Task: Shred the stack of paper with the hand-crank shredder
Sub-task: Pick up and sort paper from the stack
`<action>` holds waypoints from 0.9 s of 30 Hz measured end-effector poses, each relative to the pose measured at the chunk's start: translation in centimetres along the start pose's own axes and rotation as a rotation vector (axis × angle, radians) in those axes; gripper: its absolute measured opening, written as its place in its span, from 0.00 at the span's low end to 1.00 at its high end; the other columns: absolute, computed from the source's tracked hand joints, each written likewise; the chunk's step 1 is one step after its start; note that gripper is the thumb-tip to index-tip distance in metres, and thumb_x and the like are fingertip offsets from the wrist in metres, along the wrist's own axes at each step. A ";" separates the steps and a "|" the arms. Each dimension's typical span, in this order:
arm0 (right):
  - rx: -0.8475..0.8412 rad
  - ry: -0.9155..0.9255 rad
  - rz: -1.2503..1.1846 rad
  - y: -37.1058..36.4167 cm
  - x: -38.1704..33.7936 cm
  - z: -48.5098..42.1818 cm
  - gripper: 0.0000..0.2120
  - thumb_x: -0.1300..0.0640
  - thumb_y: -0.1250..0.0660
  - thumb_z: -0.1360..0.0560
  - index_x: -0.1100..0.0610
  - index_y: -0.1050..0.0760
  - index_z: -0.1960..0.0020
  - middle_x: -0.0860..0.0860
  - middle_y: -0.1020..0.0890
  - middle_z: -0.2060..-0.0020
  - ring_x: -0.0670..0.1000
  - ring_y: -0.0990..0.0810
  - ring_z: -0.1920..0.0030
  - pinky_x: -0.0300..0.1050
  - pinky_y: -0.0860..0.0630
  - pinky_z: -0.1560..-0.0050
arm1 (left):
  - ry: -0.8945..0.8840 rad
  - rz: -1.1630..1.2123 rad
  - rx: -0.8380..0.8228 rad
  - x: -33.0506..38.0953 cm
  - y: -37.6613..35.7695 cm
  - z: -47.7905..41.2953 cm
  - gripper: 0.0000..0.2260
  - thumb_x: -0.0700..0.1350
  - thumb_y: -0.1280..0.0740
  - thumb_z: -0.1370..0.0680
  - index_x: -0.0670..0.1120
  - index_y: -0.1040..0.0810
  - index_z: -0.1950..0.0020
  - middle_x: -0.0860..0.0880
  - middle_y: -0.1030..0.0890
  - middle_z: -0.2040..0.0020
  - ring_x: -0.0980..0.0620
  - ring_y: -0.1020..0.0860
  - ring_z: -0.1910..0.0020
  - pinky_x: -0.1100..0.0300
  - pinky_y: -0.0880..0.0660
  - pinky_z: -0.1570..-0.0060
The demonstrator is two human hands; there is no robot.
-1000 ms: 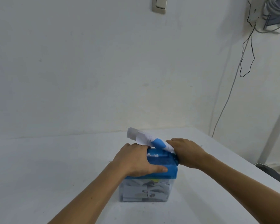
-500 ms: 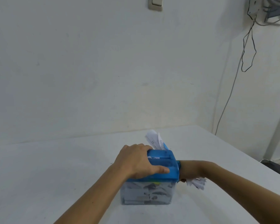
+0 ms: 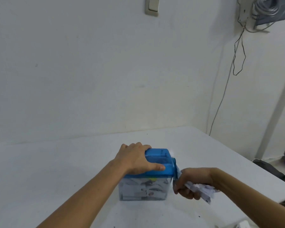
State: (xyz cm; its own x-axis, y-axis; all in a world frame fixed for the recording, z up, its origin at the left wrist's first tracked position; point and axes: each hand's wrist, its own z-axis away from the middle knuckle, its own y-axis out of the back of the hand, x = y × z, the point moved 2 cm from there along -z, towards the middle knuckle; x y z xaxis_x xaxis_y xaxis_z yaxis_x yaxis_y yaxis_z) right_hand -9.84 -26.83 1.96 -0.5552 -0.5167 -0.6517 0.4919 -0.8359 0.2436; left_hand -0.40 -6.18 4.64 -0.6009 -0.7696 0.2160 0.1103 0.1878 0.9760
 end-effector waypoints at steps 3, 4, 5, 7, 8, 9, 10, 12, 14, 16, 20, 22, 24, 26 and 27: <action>0.396 0.061 0.290 -1.5 -1.1 1.6 0.07 0.54 0.30 0.25 0.57 0.24 0.54 0.53 0.18 0.65 0.48 0.23 0.68 0.38 0.26 0.69 | 0.006 -0.010 0.003 0.1 0.0 0.4 0.41 0.80 0.41 0.30 0.58 0.34 0.24 0.54 0.25 0.35 0.51 0.27 0.39 0.50 0.36 0.35; 0.516 0.110 0.399 -2.0 -1.1 2.0 0.06 0.55 0.30 0.25 0.55 0.25 0.54 0.53 0.16 0.62 0.48 0.21 0.65 0.38 0.24 0.66 | 0.011 -0.014 0.003 0.1 0.0 0.5 0.40 0.80 0.41 0.30 0.58 0.33 0.25 0.54 0.25 0.35 0.51 0.26 0.39 0.50 0.35 0.35; 0.621 0.161 0.498 -2.7 -0.9 2.3 0.06 0.55 0.31 0.26 0.52 0.28 0.53 0.50 0.17 0.58 0.47 0.19 0.61 0.38 0.23 0.62 | 0.013 -0.016 0.005 0.2 0.1 0.5 0.38 0.80 0.41 0.30 0.59 0.32 0.27 0.55 0.24 0.37 0.51 0.25 0.40 0.50 0.35 0.36; 0.776 0.259 0.584 -4.0 0.0 2.7 0.10 0.57 0.34 0.25 0.46 0.33 0.50 0.45 0.21 0.55 0.45 0.21 0.57 0.36 0.26 0.60 | 0.019 -0.007 0.010 0.4 0.1 0.5 0.32 0.81 0.42 0.31 0.62 0.29 0.37 0.56 0.22 0.43 0.52 0.24 0.45 0.50 0.33 0.39; 0.814 0.302 0.579 -4.4 0.5 2.9 0.11 0.56 0.35 0.23 0.45 0.35 0.48 0.43 0.23 0.55 0.45 0.22 0.58 0.36 0.27 0.61 | 0.018 0.006 0.010 0.4 0.2 0.6 0.30 0.81 0.42 0.32 0.62 0.29 0.41 0.57 0.21 0.44 0.52 0.23 0.46 0.50 0.32 0.40; 0.846 0.339 0.600 -4.5 0.9 3.1 0.11 0.54 0.35 0.22 0.43 0.35 0.46 0.42 0.23 0.55 0.45 0.22 0.58 0.37 0.27 0.60 | 0.014 0.024 0.012 0.5 0.4 0.7 0.30 0.81 0.41 0.31 0.62 0.29 0.40 0.57 0.21 0.44 0.53 0.23 0.46 0.50 0.31 0.40; 0.865 0.370 0.651 -4.3 1.3 3.2 0.10 0.52 0.35 0.22 0.41 0.35 0.45 0.43 0.22 0.54 0.46 0.22 0.57 0.40 0.24 0.57 | 0.007 0.053 0.013 0.5 0.4 0.8 0.29 0.79 0.40 0.30 0.61 0.28 0.38 0.57 0.21 0.42 0.52 0.24 0.44 0.50 0.31 0.39; 0.850 0.453 0.716 -3.5 1.4 3.8 0.10 0.47 0.33 0.23 0.39 0.33 0.46 0.42 0.19 0.53 0.46 0.21 0.54 0.45 0.23 0.51 | -0.013 0.117 0.029 0.4 0.6 0.7 0.27 0.76 0.37 0.28 0.61 0.28 0.36 0.57 0.21 0.41 0.52 0.25 0.42 0.50 0.31 0.38; 0.841 0.591 0.632 -2.2 0.7 4.9 0.06 0.48 0.30 0.23 0.40 0.27 0.51 0.42 0.17 0.57 0.45 0.20 0.57 0.42 0.22 0.55 | -0.026 0.101 0.057 0.1 0.4 0.6 0.31 0.78 0.38 0.30 0.61 0.27 0.35 0.59 0.22 0.43 0.54 0.27 0.45 0.51 0.32 0.38; 0.831 0.703 0.473 -0.6 -0.5 5.9 0.03 0.51 0.29 0.23 0.47 0.21 0.54 0.45 0.16 0.62 0.47 0.19 0.62 0.42 0.20 0.59 | -0.016 0.046 0.027 -0.3 0.1 0.3 0.36 0.79 0.40 0.31 0.60 0.30 0.30 0.59 0.26 0.41 0.55 0.29 0.44 0.51 0.36 0.39; 0.711 0.834 0.172 2.0 -2.0 4.5 0.07 0.55 0.31 0.21 0.59 0.22 0.53 0.50 0.21 0.68 0.46 0.25 0.68 0.40 0.24 0.64 | -0.007 0.035 0.021 -0.2 -0.2 -0.1 0.38 0.80 0.40 0.31 0.60 0.32 0.28 0.59 0.27 0.39 0.54 0.29 0.42 0.51 0.37 0.39; 0.690 0.869 -0.094 2.9 -3.0 2.6 0.10 0.54 0.33 0.20 0.62 0.25 0.53 0.52 0.24 0.69 0.47 0.28 0.68 0.40 0.27 0.66 | -0.015 0.020 0.023 0.0 -0.2 0.0 0.39 0.79 0.40 0.31 0.59 0.33 0.26 0.58 0.27 0.37 0.54 0.29 0.40 0.51 0.36 0.36; 0.687 0.850 -0.284 4.0 -4.1 0.1 0.11 0.53 0.34 0.19 0.60 0.27 0.54 0.53 0.25 0.69 0.49 0.29 0.68 0.42 0.27 0.67 | -0.017 -0.006 0.036 0.0 -0.3 0.0 0.40 0.79 0.40 0.30 0.58 0.34 0.25 0.58 0.27 0.34 0.53 0.29 0.37 0.49 0.36 0.34; 0.699 0.776 -0.317 4.9 -4.5 -2.5 0.13 0.50 0.34 0.19 0.59 0.28 0.55 0.53 0.25 0.68 0.49 0.29 0.67 0.42 0.27 0.66 | -0.013 -0.007 0.041 0.0 -0.3 0.1 0.41 0.80 0.41 0.30 0.57 0.34 0.25 0.58 0.28 0.33 0.53 0.29 0.36 0.49 0.36 0.33; 0.707 0.719 -0.302 5.1 -4.3 -3.7 0.14 0.48 0.34 0.19 0.59 0.27 0.55 0.54 0.24 0.67 0.50 0.28 0.67 0.43 0.26 0.65 | -0.015 -0.010 0.045 0.0 -0.3 0.1 0.40 0.80 0.41 0.30 0.58 0.33 0.25 0.58 0.28 0.34 0.54 0.29 0.37 0.49 0.36 0.34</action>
State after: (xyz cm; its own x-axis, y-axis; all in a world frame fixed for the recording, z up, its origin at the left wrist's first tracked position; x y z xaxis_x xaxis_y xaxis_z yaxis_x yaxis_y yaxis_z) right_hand -2.52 -28.17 3.33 0.0527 -0.2306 -0.9716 -0.2327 -0.9490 0.2126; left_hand -0.45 -6.17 4.39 -0.6135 -0.7624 0.2058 0.0690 0.2078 0.9757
